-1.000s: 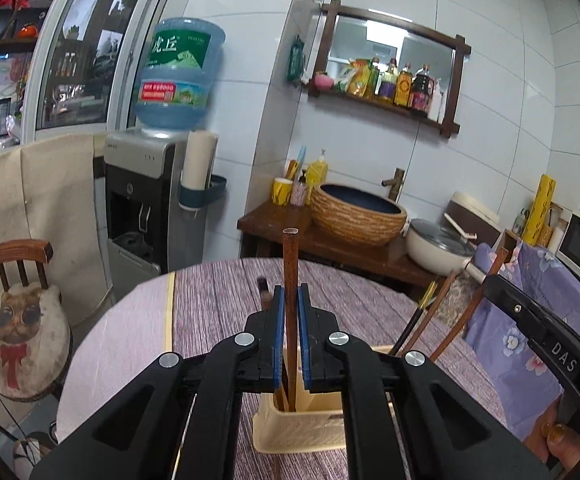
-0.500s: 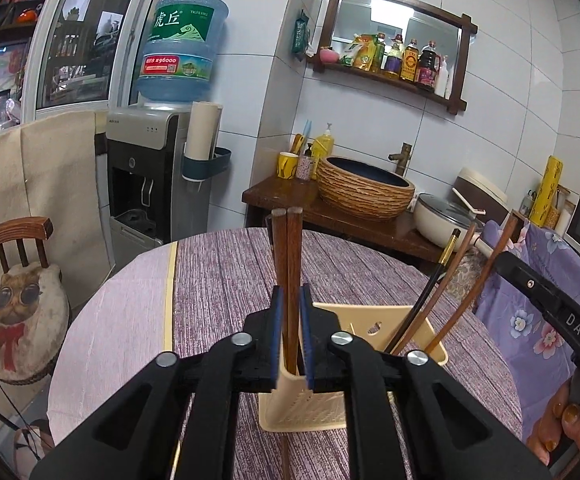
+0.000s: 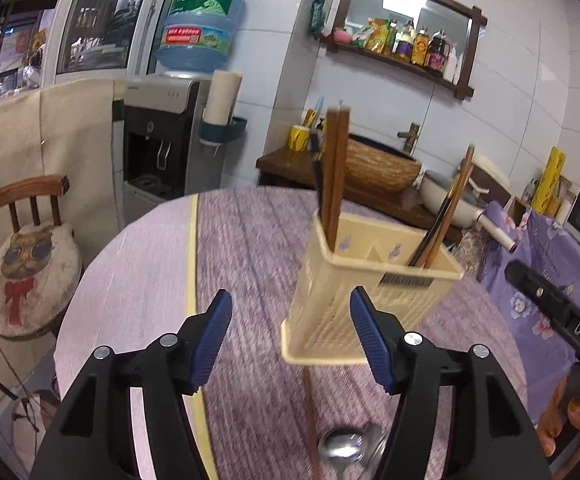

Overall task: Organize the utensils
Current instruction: 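Open both tools to release the chopsticks and withdraw toward the spoons, then grasp the metal spoon by its handle with the left tool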

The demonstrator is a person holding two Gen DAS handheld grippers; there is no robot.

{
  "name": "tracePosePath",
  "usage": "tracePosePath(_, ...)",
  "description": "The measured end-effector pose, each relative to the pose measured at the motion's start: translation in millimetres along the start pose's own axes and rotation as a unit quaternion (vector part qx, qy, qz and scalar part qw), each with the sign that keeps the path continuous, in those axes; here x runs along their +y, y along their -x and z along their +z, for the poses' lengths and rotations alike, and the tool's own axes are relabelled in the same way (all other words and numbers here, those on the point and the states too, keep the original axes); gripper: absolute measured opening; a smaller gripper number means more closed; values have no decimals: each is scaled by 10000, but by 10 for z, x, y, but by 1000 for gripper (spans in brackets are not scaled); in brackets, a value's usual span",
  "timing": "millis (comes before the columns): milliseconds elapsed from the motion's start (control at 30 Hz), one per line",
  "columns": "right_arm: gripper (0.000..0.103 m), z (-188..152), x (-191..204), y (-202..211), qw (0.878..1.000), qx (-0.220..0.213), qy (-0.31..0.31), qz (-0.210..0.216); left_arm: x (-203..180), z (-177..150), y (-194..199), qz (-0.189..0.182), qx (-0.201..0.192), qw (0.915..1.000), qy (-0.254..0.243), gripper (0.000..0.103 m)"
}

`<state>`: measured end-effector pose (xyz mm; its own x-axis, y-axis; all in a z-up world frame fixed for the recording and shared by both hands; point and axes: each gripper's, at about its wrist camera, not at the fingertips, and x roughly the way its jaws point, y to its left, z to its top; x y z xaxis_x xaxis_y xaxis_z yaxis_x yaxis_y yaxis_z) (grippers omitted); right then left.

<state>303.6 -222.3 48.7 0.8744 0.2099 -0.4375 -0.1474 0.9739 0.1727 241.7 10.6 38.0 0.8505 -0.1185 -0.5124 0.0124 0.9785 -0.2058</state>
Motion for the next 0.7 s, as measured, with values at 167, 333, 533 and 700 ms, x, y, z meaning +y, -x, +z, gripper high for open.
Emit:
tracePosePath(167, 65, -589, -93, -229, 9945, 963, -390, -100, 55, -368, -124, 219, 465, 9986, -118, 62)
tracePosePath(333, 65, -999, -180, -308, 9856, 1475, -822, -10, 147, -649, -226, 277, 884, 9957, -65, 62)
tracePosePath(533, 63, -1235, -84, -385, 9798, 1838, -782, 101, 208, -810, -262, 307, 1113, 9933, -46, 61)
tracePosePath(700, 59, -1283, 53, -477, 9771, 2008, -697, 116, 163, -862, -259, 276, 1165, 9927, -147, 61)
